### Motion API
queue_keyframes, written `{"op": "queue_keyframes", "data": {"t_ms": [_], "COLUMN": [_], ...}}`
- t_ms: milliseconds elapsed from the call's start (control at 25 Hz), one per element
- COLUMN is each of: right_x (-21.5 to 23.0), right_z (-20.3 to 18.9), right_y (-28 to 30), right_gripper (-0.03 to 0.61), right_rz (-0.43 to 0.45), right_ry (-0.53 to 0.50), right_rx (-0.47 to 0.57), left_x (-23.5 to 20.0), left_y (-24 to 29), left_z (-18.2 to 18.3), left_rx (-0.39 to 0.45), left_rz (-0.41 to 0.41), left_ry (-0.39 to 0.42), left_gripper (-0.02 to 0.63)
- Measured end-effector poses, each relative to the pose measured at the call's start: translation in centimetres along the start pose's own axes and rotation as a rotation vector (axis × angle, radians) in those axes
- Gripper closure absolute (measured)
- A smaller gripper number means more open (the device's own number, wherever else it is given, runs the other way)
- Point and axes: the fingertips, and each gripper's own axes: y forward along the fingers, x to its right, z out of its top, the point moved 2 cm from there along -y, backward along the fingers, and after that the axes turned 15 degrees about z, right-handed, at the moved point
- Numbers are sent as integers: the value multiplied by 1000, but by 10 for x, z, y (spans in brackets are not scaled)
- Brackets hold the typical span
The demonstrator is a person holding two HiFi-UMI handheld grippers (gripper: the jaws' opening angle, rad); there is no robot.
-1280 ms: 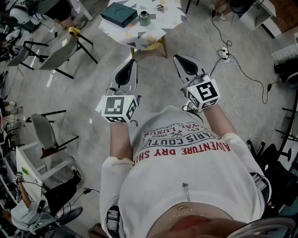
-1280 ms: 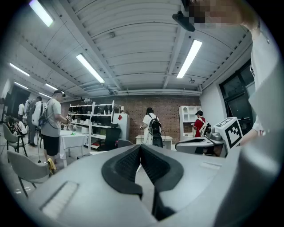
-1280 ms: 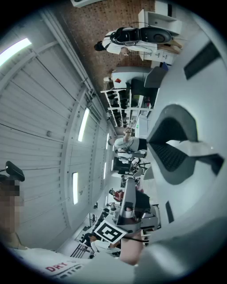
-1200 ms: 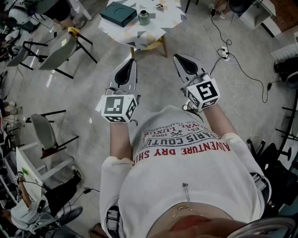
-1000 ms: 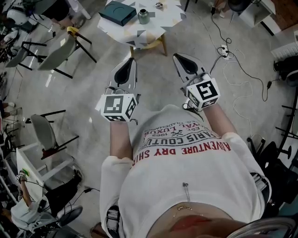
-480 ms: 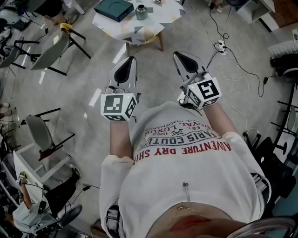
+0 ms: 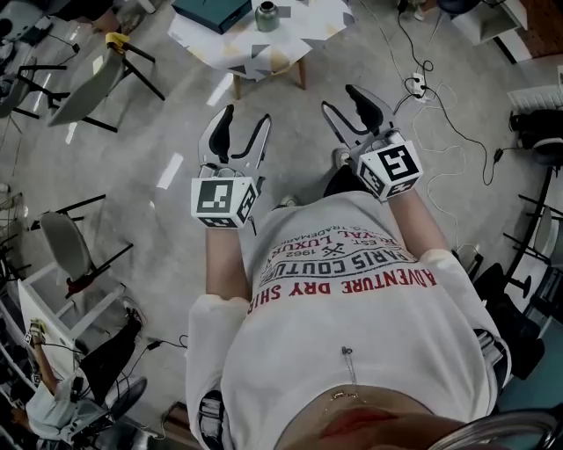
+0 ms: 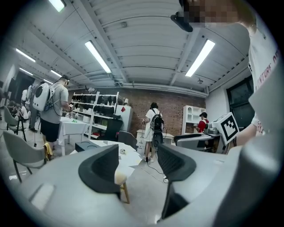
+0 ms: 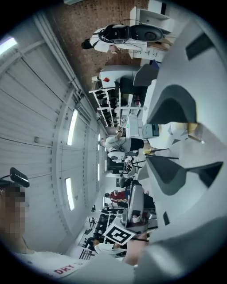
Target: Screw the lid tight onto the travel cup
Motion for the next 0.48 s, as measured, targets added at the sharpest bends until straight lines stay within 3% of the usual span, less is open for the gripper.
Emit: {"op": "queue_keyframes", "data": {"t_ms": [160,480], "right_x": [31,136], "right_z": [-8,-1], "right_y": [9,38], "right_gripper": [380,379], "right_rz": [48,247], "right_ry": [1,-83], "right_rx": [-6,-37], "left_x": [6,29], "left_y": [30,119], "left_z": [-5,-5], "left_rx": [-11,-70], "left_rz": [32,192], "left_ry": [8,17], "left_gripper": [354,354]}}
